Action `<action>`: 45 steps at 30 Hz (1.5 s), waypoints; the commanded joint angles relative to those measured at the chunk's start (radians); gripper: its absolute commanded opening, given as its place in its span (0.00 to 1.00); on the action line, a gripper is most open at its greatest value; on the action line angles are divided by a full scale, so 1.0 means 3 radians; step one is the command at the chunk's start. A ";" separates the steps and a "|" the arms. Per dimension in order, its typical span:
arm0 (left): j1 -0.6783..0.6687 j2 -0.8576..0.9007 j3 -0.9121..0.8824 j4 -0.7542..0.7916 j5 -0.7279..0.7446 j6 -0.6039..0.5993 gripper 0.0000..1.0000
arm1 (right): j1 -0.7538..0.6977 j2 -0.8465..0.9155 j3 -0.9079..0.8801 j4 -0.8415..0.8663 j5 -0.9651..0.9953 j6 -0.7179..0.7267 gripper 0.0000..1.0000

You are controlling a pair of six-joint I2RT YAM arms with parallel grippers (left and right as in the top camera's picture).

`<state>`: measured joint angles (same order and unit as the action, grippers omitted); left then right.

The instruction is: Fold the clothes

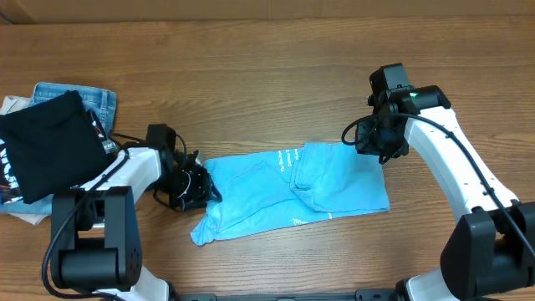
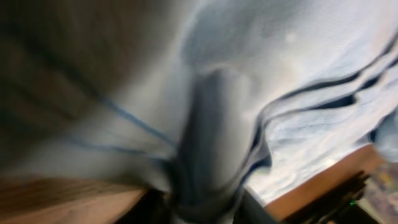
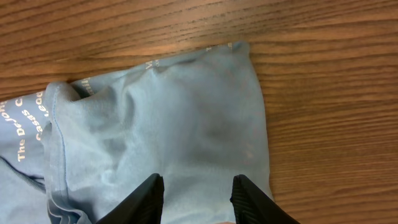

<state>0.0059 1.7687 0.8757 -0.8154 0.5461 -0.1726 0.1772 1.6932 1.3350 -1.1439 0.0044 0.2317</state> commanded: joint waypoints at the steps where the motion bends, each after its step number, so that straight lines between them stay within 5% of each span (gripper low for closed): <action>1: -0.0018 0.0100 -0.0075 0.0019 -0.0079 0.0011 0.16 | -0.0009 -0.0020 0.0028 0.0000 0.0006 0.0017 0.40; 4: 0.0053 0.0100 0.0020 -0.0017 -0.0298 0.0013 0.04 | -0.0009 -0.0020 0.0028 -0.0022 0.0008 0.0015 0.40; 22: 0.1068 0.0099 0.1762 -0.0554 -0.0474 0.0092 0.05 | -0.0154 -0.0020 0.0028 -0.0037 0.0008 0.0015 0.40; 32: 0.0558 0.0099 0.2265 -0.1172 -0.0463 0.0189 0.04 | -0.0172 -0.0020 0.0028 -0.0065 0.0008 0.0015 0.40; 45: -0.0884 0.0121 0.2375 -0.1322 -0.0865 -0.0089 0.08 | -0.0172 -0.0020 0.0028 -0.0114 0.0008 0.0014 0.40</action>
<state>-0.1951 1.7920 1.5761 -1.2091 0.3164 -0.1631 0.1265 1.6932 1.3350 -1.1770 0.0044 0.2317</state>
